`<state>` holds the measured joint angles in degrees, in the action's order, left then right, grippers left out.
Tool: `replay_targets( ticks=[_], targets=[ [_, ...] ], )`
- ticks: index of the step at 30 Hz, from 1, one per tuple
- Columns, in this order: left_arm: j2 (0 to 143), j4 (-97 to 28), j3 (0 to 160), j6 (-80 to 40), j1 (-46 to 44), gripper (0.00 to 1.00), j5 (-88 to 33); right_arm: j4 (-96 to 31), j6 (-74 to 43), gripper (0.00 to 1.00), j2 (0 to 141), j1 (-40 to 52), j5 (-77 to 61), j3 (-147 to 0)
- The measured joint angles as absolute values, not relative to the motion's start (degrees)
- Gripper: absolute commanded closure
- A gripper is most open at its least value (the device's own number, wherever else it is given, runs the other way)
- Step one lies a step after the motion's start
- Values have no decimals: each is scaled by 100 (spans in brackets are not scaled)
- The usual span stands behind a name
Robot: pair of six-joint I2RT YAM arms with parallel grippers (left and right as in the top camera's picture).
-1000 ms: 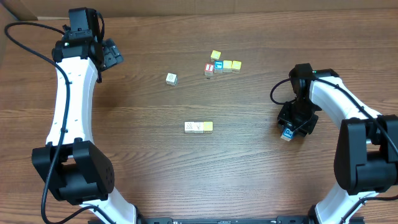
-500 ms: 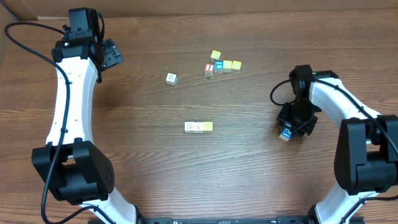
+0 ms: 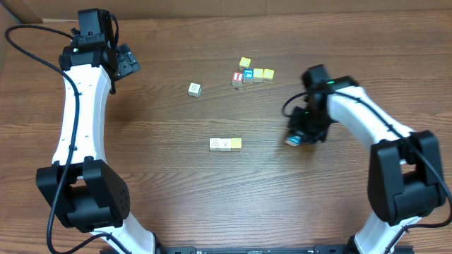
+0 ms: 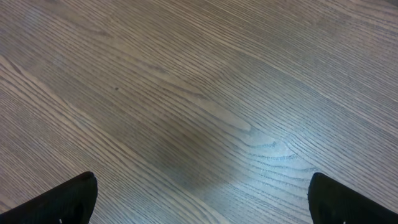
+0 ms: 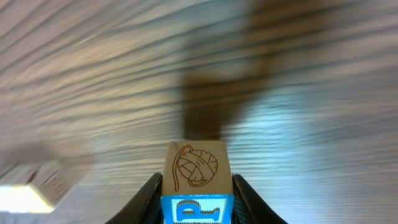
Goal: Flip 5 blocks
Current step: 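Lift and carry the 'P' block left toward the block row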
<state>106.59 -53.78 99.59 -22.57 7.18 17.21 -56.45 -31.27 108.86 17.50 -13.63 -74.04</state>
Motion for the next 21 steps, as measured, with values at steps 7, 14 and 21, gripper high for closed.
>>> replay_targets(
  ticks=[7, 14, 21],
  targets=[
    [10659, -5378, 9959, -2257, 718, 0, 1721, -4810, -3129, 70, 10886, 2845, -1389, -7413],
    [10659, -5378, 9959, -2257, 718, 0, 1721, -4746, -3148, 70, 10886, 3371, -733, -7413],
    [10659, -5378, 9959, -2257, 718, 0, 1721, -4569, -3153, 69, 10886, 3435, -384, -7413]
  ],
)
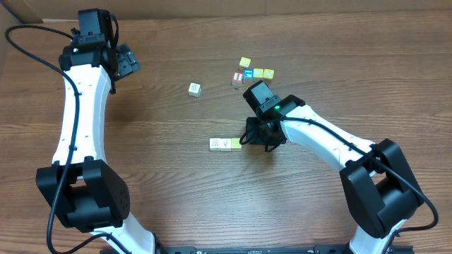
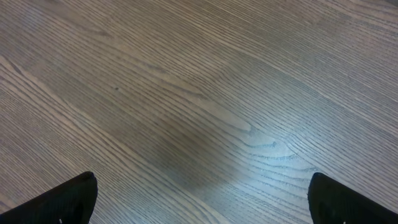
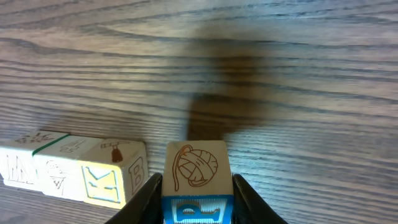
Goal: Flip 5 blocks
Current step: 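Lift and carry the 'P' block left toward the block row, then lower the 'P' block beside the 'K' block and release it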
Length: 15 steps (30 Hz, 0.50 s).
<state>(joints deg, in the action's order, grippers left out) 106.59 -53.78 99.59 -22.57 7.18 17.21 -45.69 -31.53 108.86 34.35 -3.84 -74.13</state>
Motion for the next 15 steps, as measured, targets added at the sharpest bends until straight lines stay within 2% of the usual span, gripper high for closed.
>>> replay_targets(
  ticks=[5, 15],
  targets=[
    [10659, -5378, 9959, -2257, 718, 0, 1721, -4606, -3151, 66, 10886, 3433, -364, -7413],
    [10659, -5378, 9959, -2257, 718, 0, 1721, -4569, -3151, 66, 10888, 3454, -427, -7413]
  ],
)
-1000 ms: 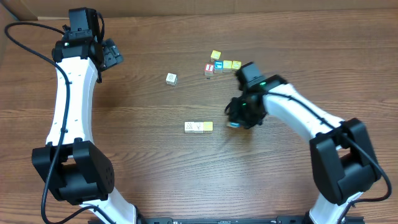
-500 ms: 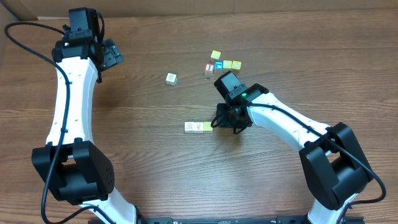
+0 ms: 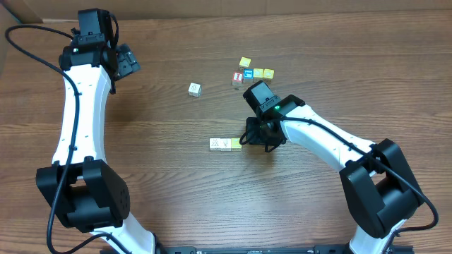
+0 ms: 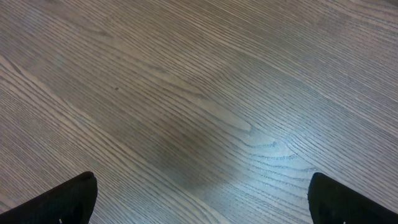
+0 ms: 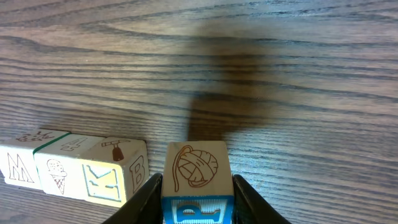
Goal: Flip 5 blocks
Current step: 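Lower the 'P' block beside the 'K' block and release it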
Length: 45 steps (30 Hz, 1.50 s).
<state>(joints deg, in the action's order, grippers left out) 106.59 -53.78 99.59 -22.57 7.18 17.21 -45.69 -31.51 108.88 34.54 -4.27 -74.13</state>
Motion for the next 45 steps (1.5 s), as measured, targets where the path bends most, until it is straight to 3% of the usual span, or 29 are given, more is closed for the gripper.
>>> replay_targets(
  ticks=[4, 11, 22, 25, 30, 45],
  targets=[
    [10659, -5378, 9959, -2257, 718, 0, 1721, -4560, -3148, 65, 10892, 3529, -429, -7413],
    [10659, -5378, 9959, -2257, 718, 0, 1721, -4630, -3162, 49, 10892, 3577, -454, -7413],
    [10659, -5378, 9959, -2257, 718, 0, 1721, -5063, -3151, 49, 10895, 3483, -473, -7804],
    [10659, -5378, 9959, -2257, 718, 0, 1721, -5334, -3135, 56, 10895, 3301, -471, -8298],
    [10659, -5378, 9959, -2257, 718, 0, 1721, -5376, -3116, 96, 10892, 3035, -449, -8635],
    [10659, -5378, 9959, -2257, 718, 0, 1721, -4694, -3148, 96, 10978, 3011, -436, -7734]
  ],
)
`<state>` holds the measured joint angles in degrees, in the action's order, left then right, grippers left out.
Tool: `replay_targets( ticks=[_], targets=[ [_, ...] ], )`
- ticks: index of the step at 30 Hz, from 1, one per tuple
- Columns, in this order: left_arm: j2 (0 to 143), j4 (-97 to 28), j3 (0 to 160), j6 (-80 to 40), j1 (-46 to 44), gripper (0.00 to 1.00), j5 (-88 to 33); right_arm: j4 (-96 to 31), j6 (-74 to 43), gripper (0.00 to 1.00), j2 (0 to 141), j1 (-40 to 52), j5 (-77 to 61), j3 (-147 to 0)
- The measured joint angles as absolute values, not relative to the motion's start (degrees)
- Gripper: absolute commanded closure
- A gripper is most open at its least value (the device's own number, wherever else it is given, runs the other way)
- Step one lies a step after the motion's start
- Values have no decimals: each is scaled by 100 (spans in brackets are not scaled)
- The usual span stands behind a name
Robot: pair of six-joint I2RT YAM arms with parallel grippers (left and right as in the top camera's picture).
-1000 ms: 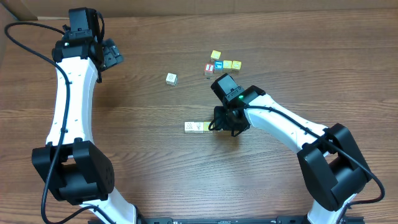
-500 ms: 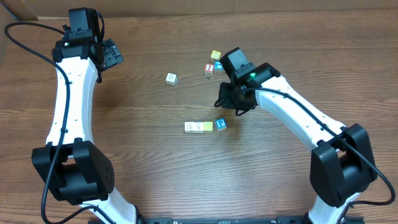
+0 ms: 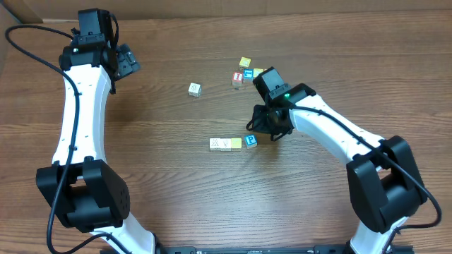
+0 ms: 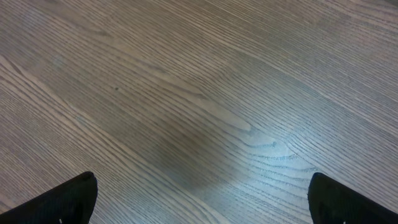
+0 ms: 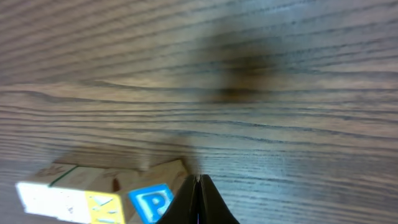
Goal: Flip 5 blocks
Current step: 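Lower the 'P' block beside the 'K' block and release it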
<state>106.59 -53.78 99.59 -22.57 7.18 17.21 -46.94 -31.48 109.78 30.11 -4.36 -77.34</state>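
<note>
The blue "P" block lies on the table against the right end of a short row of blocks, its blue P face up. My right gripper hangs just right of it. Its fingers are shut against each other with nothing between them. The row shows at the lower left of the right wrist view. My left gripper is at the far back left, open over bare wood.
A cluster of small blocks sits at the back centre, partly behind my right arm. A lone pale block lies to its left. The wooden table spreads out in front of the row.
My right gripper was shut on the P block beside the row's right end. Now the block rests on the table with P up, and the gripper is shut empty, a little farther right and back.
My right gripper held the P block over the right side of the table. It then held it at the right end of the row and stayed there. Now the block lies against the row and the gripper is off it. The left arm has not moved.
</note>
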Motion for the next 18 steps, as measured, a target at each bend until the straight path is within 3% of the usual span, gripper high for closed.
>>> replay_targets(
  ticks=[18],
  targets=[
    [10659, -5378, 9959, -2257, 718, 0, 1721, -4670, -3148, 96, 11107, 3461, -659, -7636]
  ],
)
